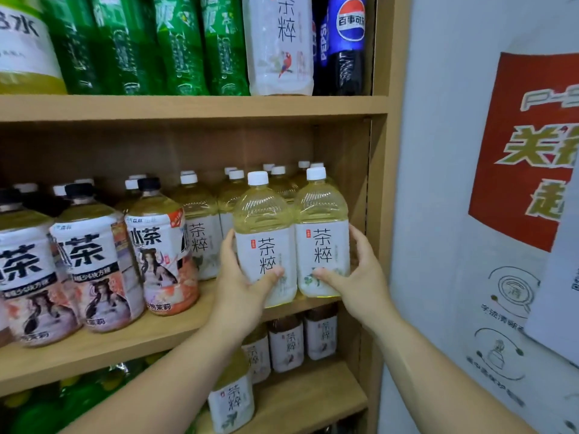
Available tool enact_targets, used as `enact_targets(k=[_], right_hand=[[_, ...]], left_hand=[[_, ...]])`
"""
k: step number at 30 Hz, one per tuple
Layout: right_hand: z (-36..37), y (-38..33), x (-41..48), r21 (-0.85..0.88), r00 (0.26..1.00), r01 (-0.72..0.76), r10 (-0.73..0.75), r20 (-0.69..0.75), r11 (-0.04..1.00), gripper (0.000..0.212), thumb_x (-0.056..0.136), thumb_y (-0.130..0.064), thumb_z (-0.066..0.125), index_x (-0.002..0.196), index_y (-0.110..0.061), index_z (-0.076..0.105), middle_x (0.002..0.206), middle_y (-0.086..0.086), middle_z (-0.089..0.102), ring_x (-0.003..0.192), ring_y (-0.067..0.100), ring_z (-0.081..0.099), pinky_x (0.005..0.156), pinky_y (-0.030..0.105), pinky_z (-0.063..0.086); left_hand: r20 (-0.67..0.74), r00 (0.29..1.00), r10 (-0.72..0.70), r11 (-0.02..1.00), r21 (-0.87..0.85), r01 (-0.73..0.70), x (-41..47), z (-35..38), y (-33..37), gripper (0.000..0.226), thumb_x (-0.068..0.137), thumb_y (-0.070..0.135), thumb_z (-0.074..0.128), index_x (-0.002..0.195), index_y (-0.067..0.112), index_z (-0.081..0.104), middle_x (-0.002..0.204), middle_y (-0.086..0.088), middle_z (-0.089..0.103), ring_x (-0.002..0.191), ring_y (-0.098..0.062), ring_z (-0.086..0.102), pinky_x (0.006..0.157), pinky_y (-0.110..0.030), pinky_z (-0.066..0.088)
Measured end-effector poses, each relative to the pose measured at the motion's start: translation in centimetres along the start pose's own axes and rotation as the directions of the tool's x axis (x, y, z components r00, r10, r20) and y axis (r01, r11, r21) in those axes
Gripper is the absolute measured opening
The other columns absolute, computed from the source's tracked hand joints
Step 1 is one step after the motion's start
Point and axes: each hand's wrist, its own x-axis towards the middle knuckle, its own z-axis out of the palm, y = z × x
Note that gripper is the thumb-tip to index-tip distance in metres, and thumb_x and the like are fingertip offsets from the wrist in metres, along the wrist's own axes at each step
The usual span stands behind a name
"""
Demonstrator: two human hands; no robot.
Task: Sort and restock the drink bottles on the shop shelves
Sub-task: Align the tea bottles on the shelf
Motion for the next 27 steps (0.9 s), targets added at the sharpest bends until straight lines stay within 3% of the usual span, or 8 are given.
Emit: enact_targets(k=[3, 8, 12, 17, 20, 23, 27], right_hand=[[0.2, 0.9, 0.9, -0.030, 1.000, -0.012, 0.012, 0.007, 0.999, 0.094, 0.075, -0.017, 0.091, 0.148, -0.045, 0.038, 0.114, -0.036, 0.063, 0.115, -0.004, 0.062, 0.090, 0.030, 0.061], [0.0, 1.8, 2.1, -0.071, 0.999, -0.005, 0.008, 0.039, 0.997, 0.092, 0.081, -0.021, 0.086, 0.152, -0.046, 0.033, 0.120, -0.037, 0.060, 0.112, -0.019, 0.056, 0.097, 0.025, 0.054], [-0.2, 2.5, 2.6, -0.136, 0.999, -0.003, 0.010, 0.050, 0.991, 0.090, 0.085, -0.022, 0.082, 0.155, -0.045, 0.031, 0.132, -0.026, 0.062, 0.119, -0.007, 0.059, 0.101, 0.028, 0.052], [-0.3, 3.1, 2.8, -0.201, 0.999, -0.027, 0.019, -0.043, 0.979, 0.076, 0.089, -0.025, 0.078, 0.152, -0.036, 0.038, 0.129, -0.022, 0.061, 0.112, -0.003, 0.060, 0.101, 0.033, 0.054], [0.1, 3.8, 2.3, -0.299, 0.985, -0.024, -0.029, -0.172, 0.954, 0.090, 0.087, -0.033, 0.079, 0.159, -0.028, 0.026, 0.146, -0.004, 0.052, 0.130, 0.015, 0.053, 0.111, 0.040, 0.047], [0.9, 3.3, 1.8, -0.392, 0.977, -0.027, -0.060, -0.206, 0.920, 0.111, 0.076, -0.047, 0.086, 0.161, -0.024, 0.019, 0.149, 0.002, 0.043, 0.134, 0.017, 0.046, 0.106, 0.027, 0.036], [2.0, 3.0, 2.3, -0.472, 0.971, -0.095, -0.023, -0.238, 0.877, 0.116, 0.074, -0.055, 0.085, 0.162, -0.022, 0.016, 0.150, 0.001, 0.041, 0.134, 0.020, 0.046, 0.104, 0.034, 0.044]], left_hand=[[0.021, 0.999, -0.028, 0.998, 0.052, 0.027, 1.1, -0.1, -0.8, 0.094, 0.085, 0.022, 0.081, 0.153, 0.040, 0.019, 0.138, 0.017, 0.056, 0.126, -0.005, 0.056, 0.108, -0.046, 0.050], [0.020, 1.000, -0.019, 0.991, 0.135, 0.016, 2.0, -0.4, -1.5, 0.098, 0.083, 0.026, 0.083, 0.154, 0.041, 0.017, 0.142, 0.016, 0.053, 0.130, -0.008, 0.053, 0.111, -0.048, 0.047], [0.030, 0.999, -0.027, 0.987, 0.159, 0.022, 1.9, -0.7, -1.9, 0.105, 0.079, 0.028, 0.086, 0.156, 0.041, 0.015, 0.144, 0.018, 0.053, 0.132, -0.007, 0.052, 0.111, -0.047, 0.047], [0.070, 0.996, -0.049, 0.984, 0.176, 0.036, 1.6, -1.6, -2.1, 0.109, 0.078, 0.026, 0.087, 0.156, 0.048, 0.014, 0.152, 0.018, 0.046, 0.137, -0.007, 0.049, 0.111, -0.047, 0.047], [0.055, 0.997, -0.049, 0.983, 0.179, 0.038, 1.9, -1.4, -2.0, 0.109, 0.077, 0.023, 0.087, 0.157, 0.045, 0.016, 0.153, 0.017, 0.046, 0.135, -0.005, 0.049, 0.111, -0.048, 0.048], [0.052, 0.997, -0.053, 0.978, 0.205, 0.042, 2.4, -0.8, -2.0, 0.111, 0.077, 0.024, 0.088, 0.158, 0.041, 0.014, 0.152, 0.014, 0.048, 0.131, -0.007, 0.051, 0.110, -0.045, 0.048], [0.045, 0.996, -0.071, 0.975, 0.213, 0.060, 3.1, -0.3, -2.1, 0.110, 0.075, 0.027, 0.090, 0.156, 0.043, 0.016, 0.148, 0.011, 0.053, 0.126, -0.009, 0.053, 0.108, -0.046, 0.049]])
